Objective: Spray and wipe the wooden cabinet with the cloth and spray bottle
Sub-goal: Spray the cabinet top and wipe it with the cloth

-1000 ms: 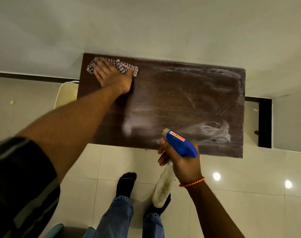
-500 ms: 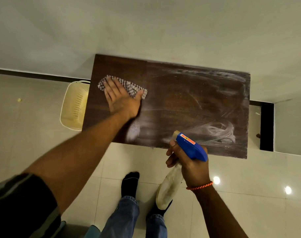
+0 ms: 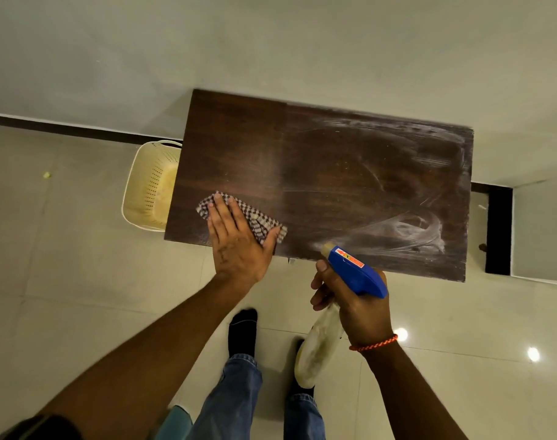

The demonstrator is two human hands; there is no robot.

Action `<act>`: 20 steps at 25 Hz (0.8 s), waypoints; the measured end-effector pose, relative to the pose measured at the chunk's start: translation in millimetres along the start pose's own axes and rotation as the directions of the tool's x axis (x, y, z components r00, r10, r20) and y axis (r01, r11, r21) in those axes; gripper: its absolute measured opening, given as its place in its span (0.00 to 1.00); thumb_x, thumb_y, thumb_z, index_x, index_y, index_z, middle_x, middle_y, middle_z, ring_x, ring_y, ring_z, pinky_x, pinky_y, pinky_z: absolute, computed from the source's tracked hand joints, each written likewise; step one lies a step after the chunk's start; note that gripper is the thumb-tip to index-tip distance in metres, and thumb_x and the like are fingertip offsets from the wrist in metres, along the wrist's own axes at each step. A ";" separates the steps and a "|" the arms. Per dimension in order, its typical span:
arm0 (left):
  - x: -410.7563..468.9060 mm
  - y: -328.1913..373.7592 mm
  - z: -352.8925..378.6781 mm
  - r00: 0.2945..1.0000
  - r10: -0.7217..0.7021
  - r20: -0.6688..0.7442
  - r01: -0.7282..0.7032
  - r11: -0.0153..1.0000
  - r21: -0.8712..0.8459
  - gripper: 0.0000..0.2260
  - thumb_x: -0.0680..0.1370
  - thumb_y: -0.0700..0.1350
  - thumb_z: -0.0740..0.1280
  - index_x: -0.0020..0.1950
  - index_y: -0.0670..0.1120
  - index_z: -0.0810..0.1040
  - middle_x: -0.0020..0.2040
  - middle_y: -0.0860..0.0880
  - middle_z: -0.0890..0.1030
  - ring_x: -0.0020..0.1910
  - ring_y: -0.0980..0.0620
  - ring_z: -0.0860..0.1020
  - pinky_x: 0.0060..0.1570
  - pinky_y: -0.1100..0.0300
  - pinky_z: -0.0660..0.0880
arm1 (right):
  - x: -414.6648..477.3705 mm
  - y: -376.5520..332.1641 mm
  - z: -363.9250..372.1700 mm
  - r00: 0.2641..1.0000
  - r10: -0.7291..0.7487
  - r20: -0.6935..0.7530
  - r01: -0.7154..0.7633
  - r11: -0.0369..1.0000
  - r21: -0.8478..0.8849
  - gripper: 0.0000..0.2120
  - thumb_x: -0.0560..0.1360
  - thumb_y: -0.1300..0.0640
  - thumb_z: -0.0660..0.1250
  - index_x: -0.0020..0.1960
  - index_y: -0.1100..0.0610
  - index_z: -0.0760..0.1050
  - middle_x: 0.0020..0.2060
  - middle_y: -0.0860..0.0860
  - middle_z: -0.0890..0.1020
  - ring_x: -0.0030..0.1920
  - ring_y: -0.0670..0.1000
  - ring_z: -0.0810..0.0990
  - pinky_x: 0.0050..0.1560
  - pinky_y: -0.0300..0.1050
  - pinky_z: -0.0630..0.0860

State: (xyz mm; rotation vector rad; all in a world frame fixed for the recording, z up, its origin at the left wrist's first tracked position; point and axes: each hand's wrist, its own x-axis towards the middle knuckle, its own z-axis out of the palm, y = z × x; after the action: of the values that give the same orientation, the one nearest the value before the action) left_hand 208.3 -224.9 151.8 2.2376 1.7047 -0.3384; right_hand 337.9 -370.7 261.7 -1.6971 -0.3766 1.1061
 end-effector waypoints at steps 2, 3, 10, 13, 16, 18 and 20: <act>21.6 12.8 -8.2 1.000 -0.004 0.006 0.004 1.000 -0.017 0.50 0.77 0.74 0.52 0.83 0.38 0.43 0.82 0.34 0.45 0.82 0.35 0.46 0.79 0.44 0.44 | -1.0 -1.2 -3.1 1.000 -0.006 -0.006 0.006 1.000 0.008 0.09 0.73 0.53 0.71 0.44 0.59 0.82 0.34 0.57 0.84 0.30 0.60 0.83 0.33 0.51 0.82; 36.7 20.8 -14.9 1.000 -0.011 0.009 0.012 0.999 -0.046 0.50 0.77 0.74 0.52 0.82 0.37 0.42 0.82 0.34 0.43 0.82 0.35 0.45 0.79 0.44 0.43 | -1.4 -1.8 -4.8 1.000 -0.006 -0.013 0.006 1.000 0.014 0.09 0.73 0.52 0.71 0.44 0.59 0.82 0.34 0.57 0.84 0.30 0.60 0.83 0.32 0.51 0.82; 157.9 108.3 -68.5 0.975 -0.196 0.102 0.210 0.968 -0.139 0.51 0.77 0.74 0.51 0.81 0.35 0.37 0.81 0.34 0.37 0.81 0.36 0.37 0.79 0.45 0.38 | 3.9 -4.0 -27.1 0.995 0.004 -0.097 -0.003 1.000 0.008 0.11 0.73 0.55 0.70 0.46 0.63 0.82 0.33 0.59 0.84 0.30 0.63 0.83 0.31 0.52 0.82; 201.6 133.3 -92.1 0.942 -0.278 0.188 0.313 0.930 -0.191 0.52 0.77 0.74 0.51 0.81 0.36 0.36 0.81 0.35 0.35 0.81 0.37 0.35 0.79 0.44 0.36 | 7.8 -3.5 -33.5 0.993 0.020 -0.120 -0.018 1.000 0.022 0.12 0.73 0.55 0.70 0.46 0.65 0.81 0.33 0.60 0.84 0.29 0.63 0.83 0.30 0.50 0.81; 212.4 137.5 -98.6 0.929 -0.307 0.206 0.347 0.916 -0.201 0.52 0.77 0.73 0.52 0.80 0.35 0.35 0.81 0.35 0.34 0.80 0.37 0.34 0.79 0.44 0.35 | 13.2 -5.6 -36.1 0.991 0.036 -0.130 -0.033 0.999 0.024 0.12 0.72 0.54 0.71 0.44 0.64 0.81 0.33 0.59 0.84 0.29 0.63 0.83 0.31 0.50 0.80; 204.0 127.8 -94.0 0.952 -0.259 0.162 0.286 0.943 -0.170 0.51 0.78 0.73 0.50 0.80 0.35 0.34 0.81 0.35 0.34 0.80 0.37 0.34 0.79 0.45 0.35 | 15.3 -9.3 -34.5 0.991 0.025 -0.129 -0.021 0.999 0.027 0.11 0.72 0.54 0.71 0.43 0.63 0.82 0.33 0.60 0.84 0.29 0.64 0.83 0.32 0.51 0.80; 187.7 113.1 -86.3 0.969 -0.208 0.132 0.227 0.962 -0.151 0.50 0.78 0.73 0.48 0.80 0.35 0.34 0.81 0.35 0.34 0.80 0.37 0.35 0.79 0.46 0.36 | 15.3 -12.4 -32.7 0.991 0.018 -0.134 -0.014 0.999 0.034 0.12 0.72 0.54 0.71 0.41 0.64 0.82 0.32 0.60 0.83 0.29 0.65 0.82 0.31 0.51 0.81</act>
State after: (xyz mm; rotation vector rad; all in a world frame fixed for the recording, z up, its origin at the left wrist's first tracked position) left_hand 367.3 -52.6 174.0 1.8812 1.8485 -0.3544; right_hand 375.6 -373.8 266.6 -1.7374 -0.2589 0.9978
